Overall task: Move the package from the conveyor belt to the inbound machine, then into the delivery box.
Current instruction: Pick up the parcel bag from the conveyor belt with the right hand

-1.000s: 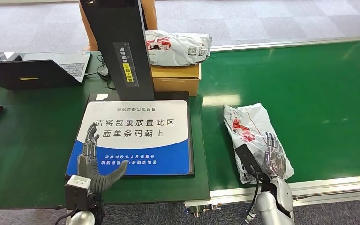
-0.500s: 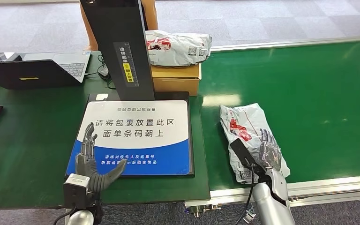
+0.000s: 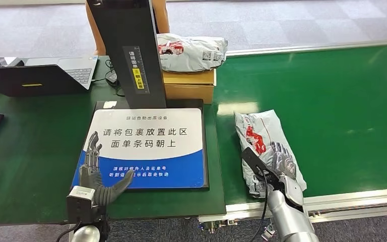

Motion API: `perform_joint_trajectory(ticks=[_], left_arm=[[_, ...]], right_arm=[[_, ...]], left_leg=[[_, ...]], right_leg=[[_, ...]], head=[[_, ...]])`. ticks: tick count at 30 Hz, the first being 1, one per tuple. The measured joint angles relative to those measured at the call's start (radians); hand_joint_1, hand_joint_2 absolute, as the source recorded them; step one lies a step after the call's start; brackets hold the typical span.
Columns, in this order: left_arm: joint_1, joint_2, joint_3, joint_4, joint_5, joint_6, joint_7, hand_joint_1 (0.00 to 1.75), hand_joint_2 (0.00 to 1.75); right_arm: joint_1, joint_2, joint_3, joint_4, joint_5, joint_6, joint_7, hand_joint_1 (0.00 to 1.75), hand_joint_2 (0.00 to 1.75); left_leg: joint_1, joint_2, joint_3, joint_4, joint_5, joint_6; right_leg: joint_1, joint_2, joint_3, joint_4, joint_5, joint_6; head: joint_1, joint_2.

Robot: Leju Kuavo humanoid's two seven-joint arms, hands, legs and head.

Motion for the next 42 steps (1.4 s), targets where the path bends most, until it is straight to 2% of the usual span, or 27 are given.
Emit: perform_joint_trajectory(ticks=[9, 10, 13, 14, 33, 42], left_arm=[[0.001, 0.0, 0.003, -0.009, 0.007, 0.004, 0.023, 0.0, 1.75], [0.0, 0.0, 0.003, -0.009, 0.006, 0.003, 0.025, 0.0, 1.75], [-0.004, 0.0, 0.003, -0.009, 0.004, 0.001, 0.026, 0.0, 1.75], [-0.005, 0.0, 0.003, -0.009, 0.003, 0.001, 0.026, 0.0, 1.75], [0.007, 0.0, 0.007, -0.027, 0.0, 0.017, 0.031, 0.0, 1.75], [0.011, 0.0, 0.008, -0.032, -0.005, 0.004, 0.035, 0.0, 1.75]], right_arm=[[-0.071, -0.004, 0.033, 0.118, 0.044, 0.017, 0.048, 0.0, 1.75], [-0.075, -0.004, 0.034, 0.126, 0.047, 0.02, 0.051, 0.24, 1.75], [-0.083, -0.004, 0.039, 0.147, 0.056, 0.028, 0.052, 1.54, 1.75], [-0.084, -0.004, 0.042, 0.153, 0.058, 0.028, 0.048, 1.74, 1.75], [-0.071, -0.001, 0.082, 0.117, 0.037, -0.037, -0.016, 1.75, 1.75], [0.011, 0.013, 0.084, -0.009, 0.001, -0.079, -0.029, 1.75, 1.75]], left_leg=[[0.0, 0.0, 0.011, 0.0, -0.001, 0.001], [0.0, 0.0, 0.012, 0.0, -0.001, 0.001], [0.0, 0.0, 0.015, 0.0, -0.001, 0.001], [0.0, 0.0, 0.016, 0.0, -0.001, 0.002], [0.0, 0.0, 0.011, 0.0, 0.0, 0.004], [0.0, -0.001, 0.005, 0.0, 0.0, 0.005]], right_leg=[[0.0, 0.0, 0.012, -0.003, 0.0, 0.001], [0.0, 0.0, 0.013, -0.004, 0.0, 0.001], [0.0, 0.0, 0.017, -0.005, 0.001, 0.002], [0.001, 0.0, 0.017, -0.005, 0.001, 0.002], [0.0, 0.0, 0.016, -0.008, 0.003, 0.005], [0.0, -0.001, 0.011, -0.007, 0.003, 0.005]], head=[[0.0, 0.0], [0.0, 0.0], [0.0, 0.0], [0.0, 0.0], [0.0, 0.0], [0.0, 0.0]])
